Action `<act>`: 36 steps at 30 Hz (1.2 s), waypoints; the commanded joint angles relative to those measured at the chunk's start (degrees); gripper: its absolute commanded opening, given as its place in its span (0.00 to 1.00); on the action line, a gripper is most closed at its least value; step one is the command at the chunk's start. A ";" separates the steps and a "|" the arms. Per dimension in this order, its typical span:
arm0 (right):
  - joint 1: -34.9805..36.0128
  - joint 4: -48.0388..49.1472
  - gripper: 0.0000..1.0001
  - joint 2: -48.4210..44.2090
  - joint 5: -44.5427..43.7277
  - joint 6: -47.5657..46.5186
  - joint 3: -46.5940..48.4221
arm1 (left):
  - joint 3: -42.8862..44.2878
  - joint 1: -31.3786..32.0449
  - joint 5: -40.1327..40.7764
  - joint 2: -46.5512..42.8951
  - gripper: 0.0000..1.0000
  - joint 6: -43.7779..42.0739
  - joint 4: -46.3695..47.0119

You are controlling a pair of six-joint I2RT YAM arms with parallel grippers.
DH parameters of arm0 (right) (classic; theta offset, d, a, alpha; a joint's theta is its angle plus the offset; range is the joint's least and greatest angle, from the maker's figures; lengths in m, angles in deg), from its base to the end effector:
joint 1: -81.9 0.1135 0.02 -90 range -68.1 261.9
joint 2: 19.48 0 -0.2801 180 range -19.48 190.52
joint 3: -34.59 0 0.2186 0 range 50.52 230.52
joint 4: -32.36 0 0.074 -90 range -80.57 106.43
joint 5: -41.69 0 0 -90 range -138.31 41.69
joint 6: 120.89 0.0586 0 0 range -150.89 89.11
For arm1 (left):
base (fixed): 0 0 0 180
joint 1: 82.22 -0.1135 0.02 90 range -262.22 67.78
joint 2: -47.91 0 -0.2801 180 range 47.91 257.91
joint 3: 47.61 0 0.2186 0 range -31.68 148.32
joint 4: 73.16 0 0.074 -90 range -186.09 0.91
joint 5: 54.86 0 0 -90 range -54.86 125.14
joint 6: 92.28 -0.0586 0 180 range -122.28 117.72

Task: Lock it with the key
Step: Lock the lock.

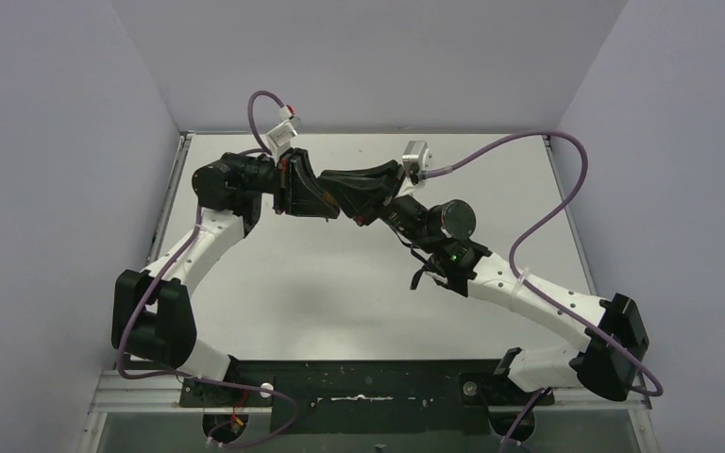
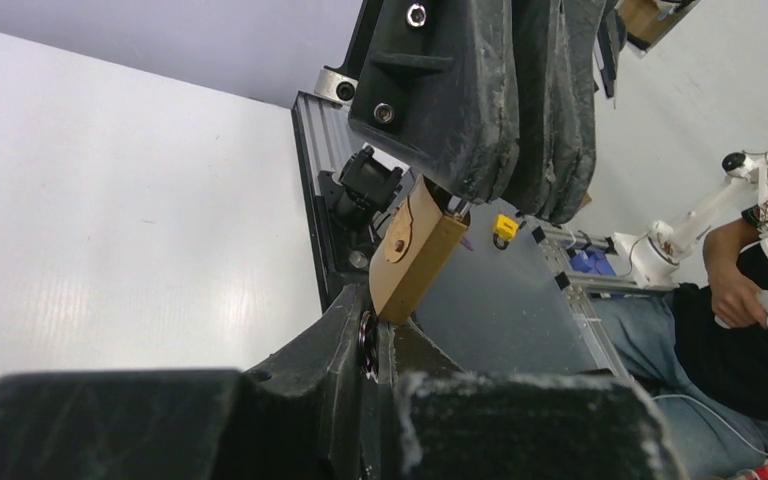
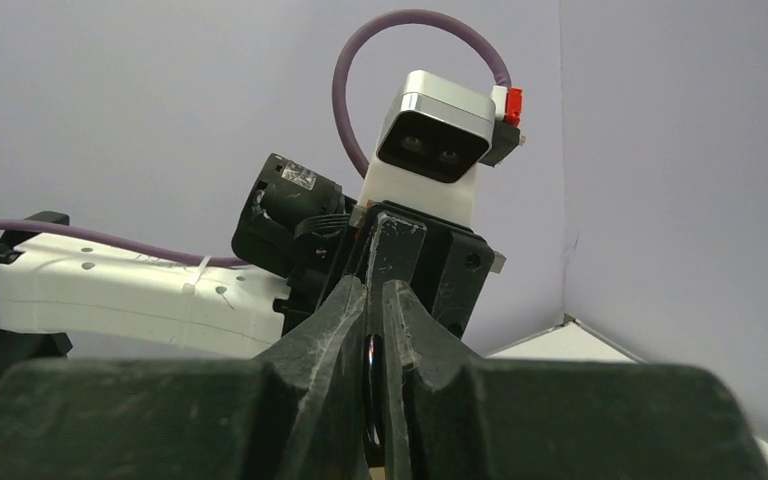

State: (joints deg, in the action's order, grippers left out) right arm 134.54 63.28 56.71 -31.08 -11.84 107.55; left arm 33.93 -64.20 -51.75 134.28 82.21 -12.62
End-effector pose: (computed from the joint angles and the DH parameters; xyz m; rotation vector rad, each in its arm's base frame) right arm 0.1600 0.2382 0.4336 -0.6169 1.0323 1.2732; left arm 0.2325 -0.1372 0.4384 1.1614 1.4485 -1.7945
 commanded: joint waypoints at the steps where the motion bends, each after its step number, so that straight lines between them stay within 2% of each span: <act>1: 3.66 -40.75 0.00 6.73 10.57 2.13 -1.49 | 2.46 2.19 26.34 -6.30 0.00 -0.53 1.25; 5: 0.99 -43.89 0.00 4.99 10.69 3.13 3.08 | -0.11 2.20 26.51 -8.07 0.00 -4.04 -1.74; 10: -2.89 -43.03 0.00 2.67 11.72 6.10 6.04 | -3.39 2.20 26.43 -8.95 0.00 -6.38 -3.63; 22: -6.12 -35.55 0.00 0.95 13.62 11.99 10.54 | -16.61 5.04 30.15 -7.15 0.00 -7.21 2.40; 31: -7.07 -38.59 0.00 1.16 14.01 10.32 20.81 | -22.95 5.27 30.51 -8.13 0.00 -8.46 3.56; 36: -8.35 -38.37 0.00 0.98 13.29 9.82 23.51 | -25.06 5.18 30.49 -8.45 0.00 -8.98 3.65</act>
State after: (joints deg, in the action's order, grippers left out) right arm 126.87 23.06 58.28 -20.08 -2.11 126.57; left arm 9.86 -59.04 -23.90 127.11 74.98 -11.94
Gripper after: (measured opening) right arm 0.087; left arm 0.032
